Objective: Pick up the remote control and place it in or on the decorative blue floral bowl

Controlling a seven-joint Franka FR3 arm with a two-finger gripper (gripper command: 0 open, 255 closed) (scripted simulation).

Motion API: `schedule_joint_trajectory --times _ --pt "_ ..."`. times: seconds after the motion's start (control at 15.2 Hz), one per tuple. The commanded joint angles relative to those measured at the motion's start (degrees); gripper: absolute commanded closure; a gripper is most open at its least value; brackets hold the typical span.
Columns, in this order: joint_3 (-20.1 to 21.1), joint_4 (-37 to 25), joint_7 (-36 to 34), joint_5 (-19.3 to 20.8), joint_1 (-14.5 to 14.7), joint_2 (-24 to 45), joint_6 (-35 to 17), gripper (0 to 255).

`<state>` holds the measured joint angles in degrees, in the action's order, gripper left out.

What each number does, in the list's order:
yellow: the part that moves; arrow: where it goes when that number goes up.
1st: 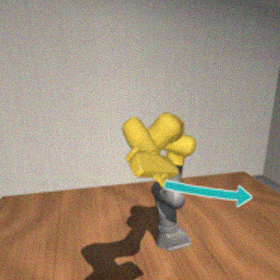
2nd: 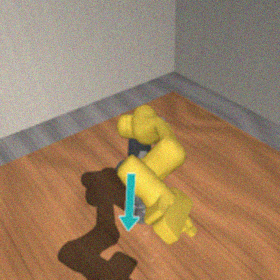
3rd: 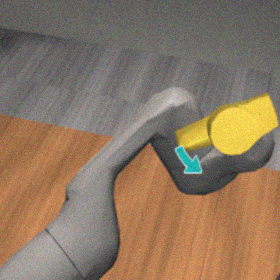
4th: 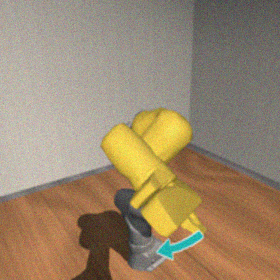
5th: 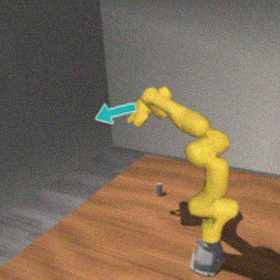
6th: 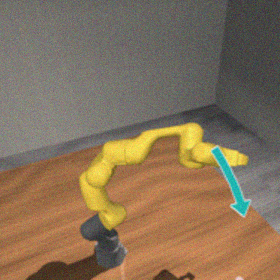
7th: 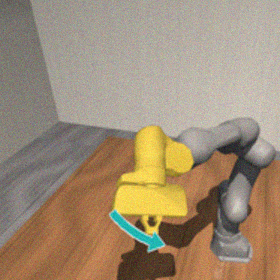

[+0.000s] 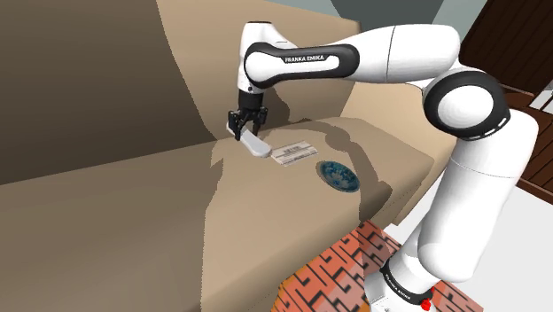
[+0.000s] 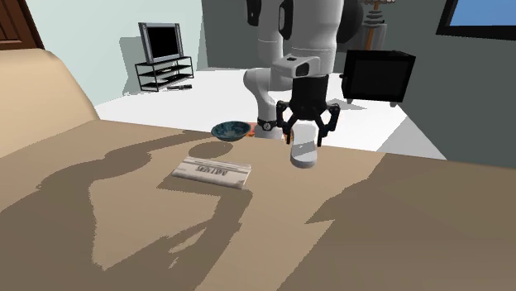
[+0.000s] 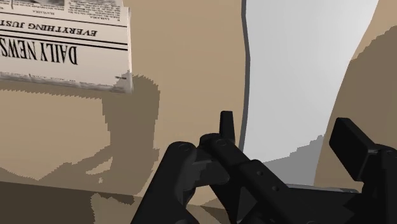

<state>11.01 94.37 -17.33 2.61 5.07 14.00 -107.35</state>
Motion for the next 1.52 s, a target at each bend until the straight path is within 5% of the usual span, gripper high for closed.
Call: schedule_joint_trajectory --times 0.0,0.79,1.45 --pt "0.02 -1.22 0.06 -0.06 0.00 -0.24 1.43 255" --pt "-4.23 24.98 10.78 -3.64 -5.61 -21.93 -3.36 255" --pt "-11.12 40.96 21.29 -2.44 -9.74 -38.71 -2.52 255"
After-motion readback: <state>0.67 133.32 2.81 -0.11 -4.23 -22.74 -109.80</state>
